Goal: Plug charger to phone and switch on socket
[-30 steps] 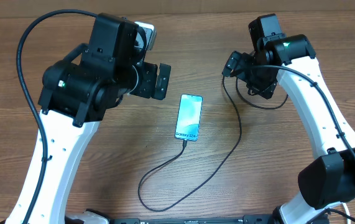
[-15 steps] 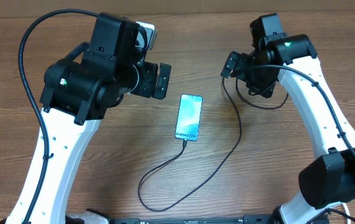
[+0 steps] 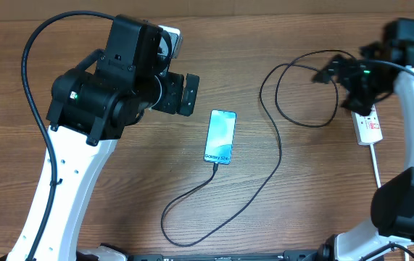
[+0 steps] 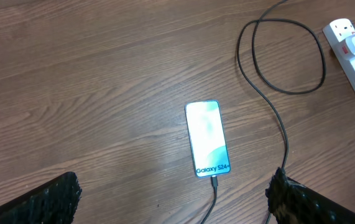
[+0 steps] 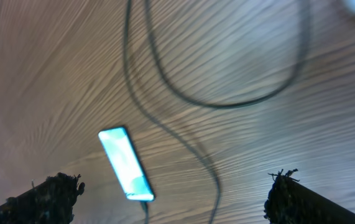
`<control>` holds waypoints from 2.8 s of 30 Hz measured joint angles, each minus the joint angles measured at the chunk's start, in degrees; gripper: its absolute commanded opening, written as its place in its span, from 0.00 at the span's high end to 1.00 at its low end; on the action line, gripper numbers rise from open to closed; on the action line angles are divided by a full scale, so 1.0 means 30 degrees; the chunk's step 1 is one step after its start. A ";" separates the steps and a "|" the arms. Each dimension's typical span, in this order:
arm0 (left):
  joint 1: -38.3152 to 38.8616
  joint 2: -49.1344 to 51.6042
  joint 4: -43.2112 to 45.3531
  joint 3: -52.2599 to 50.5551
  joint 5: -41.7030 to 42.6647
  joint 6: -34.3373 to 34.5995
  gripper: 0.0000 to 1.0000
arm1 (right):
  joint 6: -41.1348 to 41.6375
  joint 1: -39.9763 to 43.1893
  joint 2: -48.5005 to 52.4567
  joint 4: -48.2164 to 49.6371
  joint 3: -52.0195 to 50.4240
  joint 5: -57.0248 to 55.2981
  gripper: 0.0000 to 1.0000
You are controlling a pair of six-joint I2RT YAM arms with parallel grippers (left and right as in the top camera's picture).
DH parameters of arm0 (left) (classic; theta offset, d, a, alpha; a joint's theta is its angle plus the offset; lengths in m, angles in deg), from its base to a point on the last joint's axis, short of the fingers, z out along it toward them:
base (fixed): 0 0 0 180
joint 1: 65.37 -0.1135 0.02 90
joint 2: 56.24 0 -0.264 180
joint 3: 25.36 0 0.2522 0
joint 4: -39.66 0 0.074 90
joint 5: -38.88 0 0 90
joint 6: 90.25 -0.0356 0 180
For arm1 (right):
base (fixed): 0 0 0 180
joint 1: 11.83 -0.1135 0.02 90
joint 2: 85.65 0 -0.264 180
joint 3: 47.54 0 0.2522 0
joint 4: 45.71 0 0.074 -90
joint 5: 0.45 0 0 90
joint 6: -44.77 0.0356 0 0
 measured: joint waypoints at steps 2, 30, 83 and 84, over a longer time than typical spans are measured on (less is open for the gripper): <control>0.0000 0.0000 0.0000 0.0000 0.0000 -0.0007 0.01 | -0.0597 0.1144 0.0000 -0.0066 0.0000 0.0073 0.00; 0.0000 0.0007 0.0000 0.0000 0.0000 -0.0007 0.01 | -0.3118 0.5034 0.1268 0.6433 -0.1435 -0.3045 0.00; 0.0000 0.0007 0.0000 0.0000 0.0000 -0.0007 0.01 | -0.4626 0.4801 0.5581 1.0797 -0.2980 -0.0918 0.00; 0.0000 0.0007 0.0000 0.0000 0.0000 -0.0007 0.01 | -0.4612 0.4736 0.5581 1.0856 -0.2980 -0.0889 0.00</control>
